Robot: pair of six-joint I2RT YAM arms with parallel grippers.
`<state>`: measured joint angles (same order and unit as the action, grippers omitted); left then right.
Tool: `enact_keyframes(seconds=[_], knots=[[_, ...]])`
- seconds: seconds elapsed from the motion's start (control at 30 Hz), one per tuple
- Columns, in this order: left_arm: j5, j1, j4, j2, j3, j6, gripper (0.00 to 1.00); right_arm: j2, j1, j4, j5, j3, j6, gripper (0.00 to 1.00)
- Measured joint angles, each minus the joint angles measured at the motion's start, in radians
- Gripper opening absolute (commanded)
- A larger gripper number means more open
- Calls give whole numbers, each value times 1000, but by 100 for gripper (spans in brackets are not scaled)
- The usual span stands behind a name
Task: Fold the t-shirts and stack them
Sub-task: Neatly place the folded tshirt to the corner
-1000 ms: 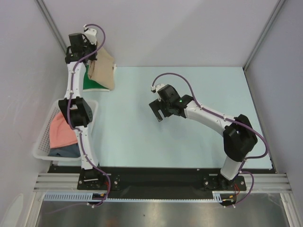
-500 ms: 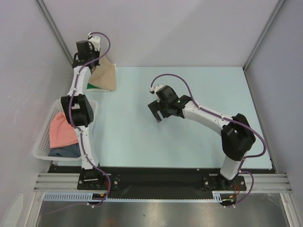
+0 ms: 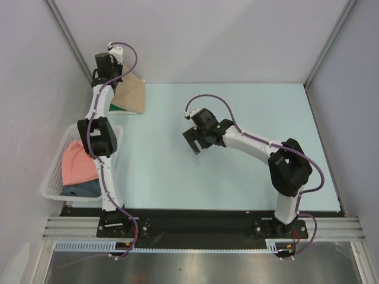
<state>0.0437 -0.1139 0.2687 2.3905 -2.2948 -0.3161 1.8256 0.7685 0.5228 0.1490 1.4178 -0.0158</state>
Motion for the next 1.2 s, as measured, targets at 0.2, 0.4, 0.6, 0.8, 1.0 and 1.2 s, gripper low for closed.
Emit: enact_keyframes(seconds=[0.2,0.4,0.6,0.8,1.0,1.2], knots=[[1,-27,-14,62,-21,2,0,37,3,11,0,54,0,98],[13,-48,-21,99,-59,10,0,83,10,30,0,113,0,98],[27,-61,-32,113,-75,28,0,103,19,49,0,132,0,98],[34,-72,-63,135,-77,53,48,124,23,57,0,159,-4,98],[-106,-87,-84,147,-89,98,77,130,23,85,-1,172,-20,99],[-212,-88,-194,34,133,206,100,87,9,84,-27,123,-70,100]])
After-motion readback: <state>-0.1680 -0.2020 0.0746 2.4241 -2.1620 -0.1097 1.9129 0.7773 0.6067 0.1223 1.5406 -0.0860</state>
